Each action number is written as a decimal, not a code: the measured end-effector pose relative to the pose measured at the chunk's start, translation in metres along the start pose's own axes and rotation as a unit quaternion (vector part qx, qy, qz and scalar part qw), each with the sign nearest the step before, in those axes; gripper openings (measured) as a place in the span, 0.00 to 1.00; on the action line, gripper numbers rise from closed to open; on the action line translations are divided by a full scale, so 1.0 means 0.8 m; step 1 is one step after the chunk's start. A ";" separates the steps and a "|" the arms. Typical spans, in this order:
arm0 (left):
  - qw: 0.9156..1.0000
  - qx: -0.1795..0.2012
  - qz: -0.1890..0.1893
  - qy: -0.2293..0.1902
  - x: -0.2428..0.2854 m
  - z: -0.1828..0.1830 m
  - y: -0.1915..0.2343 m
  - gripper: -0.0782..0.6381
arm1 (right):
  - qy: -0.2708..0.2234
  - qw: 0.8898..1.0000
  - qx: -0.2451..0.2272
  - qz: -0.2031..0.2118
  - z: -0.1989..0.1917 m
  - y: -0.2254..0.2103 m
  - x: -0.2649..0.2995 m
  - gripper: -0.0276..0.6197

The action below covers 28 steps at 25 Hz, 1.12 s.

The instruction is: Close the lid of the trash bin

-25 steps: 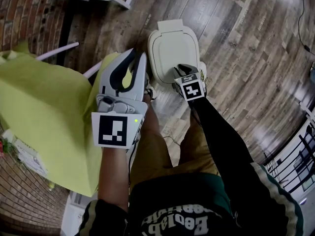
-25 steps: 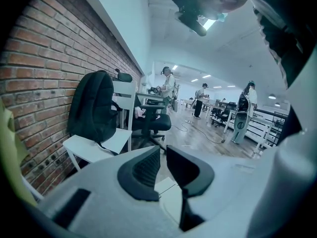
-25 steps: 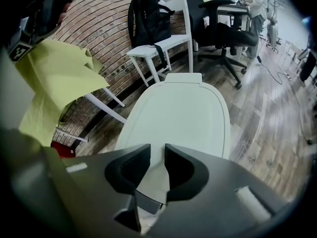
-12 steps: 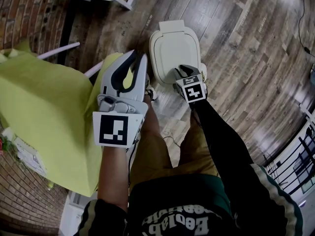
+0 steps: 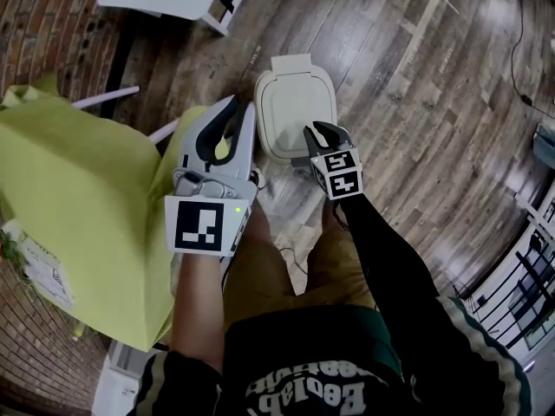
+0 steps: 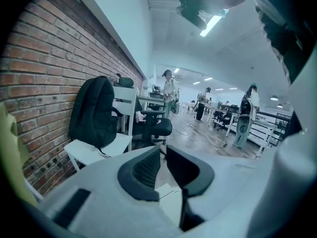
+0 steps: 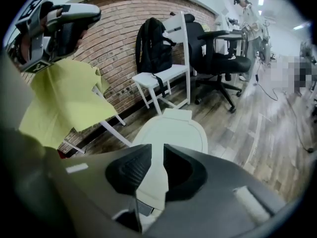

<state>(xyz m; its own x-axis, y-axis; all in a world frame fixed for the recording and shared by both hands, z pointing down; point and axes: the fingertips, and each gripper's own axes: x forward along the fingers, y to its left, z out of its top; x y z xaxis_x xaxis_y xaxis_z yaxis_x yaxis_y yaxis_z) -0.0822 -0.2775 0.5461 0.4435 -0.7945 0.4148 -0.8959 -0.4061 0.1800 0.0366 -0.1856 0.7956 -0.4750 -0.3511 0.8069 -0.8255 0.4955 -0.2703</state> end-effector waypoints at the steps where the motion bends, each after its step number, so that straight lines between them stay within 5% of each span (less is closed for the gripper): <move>1: 1.000 0.002 0.000 -0.004 0.001 0.007 -0.002 0.18 | -0.011 1.000 -0.001 -0.003 0.012 -0.002 -0.006 0.18; 28: 0.998 0.031 0.000 -0.059 -0.039 0.196 -0.069 0.18 | -0.217 0.974 -0.056 -0.015 0.280 0.015 -0.258 0.16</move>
<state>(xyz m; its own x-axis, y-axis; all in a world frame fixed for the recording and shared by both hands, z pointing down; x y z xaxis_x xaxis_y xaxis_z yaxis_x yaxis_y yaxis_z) -0.0422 -0.3013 0.3833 0.4462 -0.8410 0.3059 -0.8945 -0.4297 0.1233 0.0561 -0.2852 0.5084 -0.5563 -0.6573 0.5084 -0.8135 0.5557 -0.1716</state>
